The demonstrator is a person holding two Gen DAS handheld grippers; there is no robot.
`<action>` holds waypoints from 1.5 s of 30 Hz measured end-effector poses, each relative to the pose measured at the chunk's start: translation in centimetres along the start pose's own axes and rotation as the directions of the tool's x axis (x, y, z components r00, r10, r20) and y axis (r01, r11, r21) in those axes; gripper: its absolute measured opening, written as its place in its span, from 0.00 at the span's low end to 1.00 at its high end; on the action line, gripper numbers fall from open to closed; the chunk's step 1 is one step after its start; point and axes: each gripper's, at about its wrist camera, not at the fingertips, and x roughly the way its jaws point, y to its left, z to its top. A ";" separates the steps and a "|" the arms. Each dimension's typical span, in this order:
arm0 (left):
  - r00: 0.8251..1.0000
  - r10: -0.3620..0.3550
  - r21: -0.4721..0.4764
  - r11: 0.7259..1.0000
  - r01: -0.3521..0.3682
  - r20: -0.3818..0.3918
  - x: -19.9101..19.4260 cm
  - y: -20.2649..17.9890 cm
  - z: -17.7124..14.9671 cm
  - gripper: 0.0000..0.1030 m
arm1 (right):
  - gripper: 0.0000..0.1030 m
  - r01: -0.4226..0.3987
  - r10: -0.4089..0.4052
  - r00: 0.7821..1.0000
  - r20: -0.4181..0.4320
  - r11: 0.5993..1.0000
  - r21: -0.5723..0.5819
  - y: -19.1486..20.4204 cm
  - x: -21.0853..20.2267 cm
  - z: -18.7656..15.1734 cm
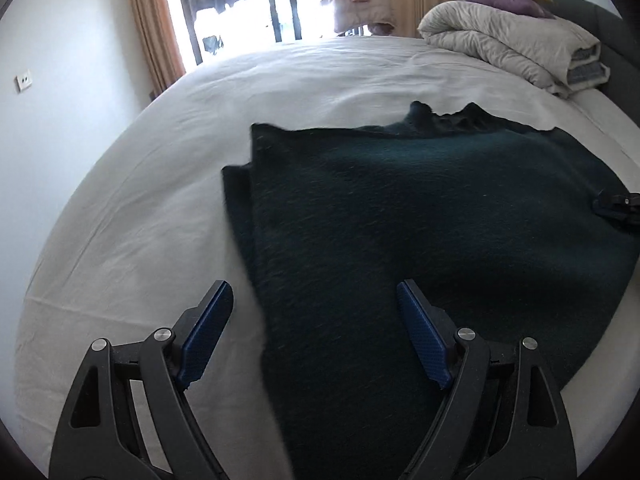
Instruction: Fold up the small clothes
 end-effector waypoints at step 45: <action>0.868 -0.419 -0.794 0.413 0.445 0.268 -6.9 3.6 -10.0 0.81 | 0.70 -0.263 0.241 0.962 0.129 0.944 0.197 9.2 -0.3 -4.7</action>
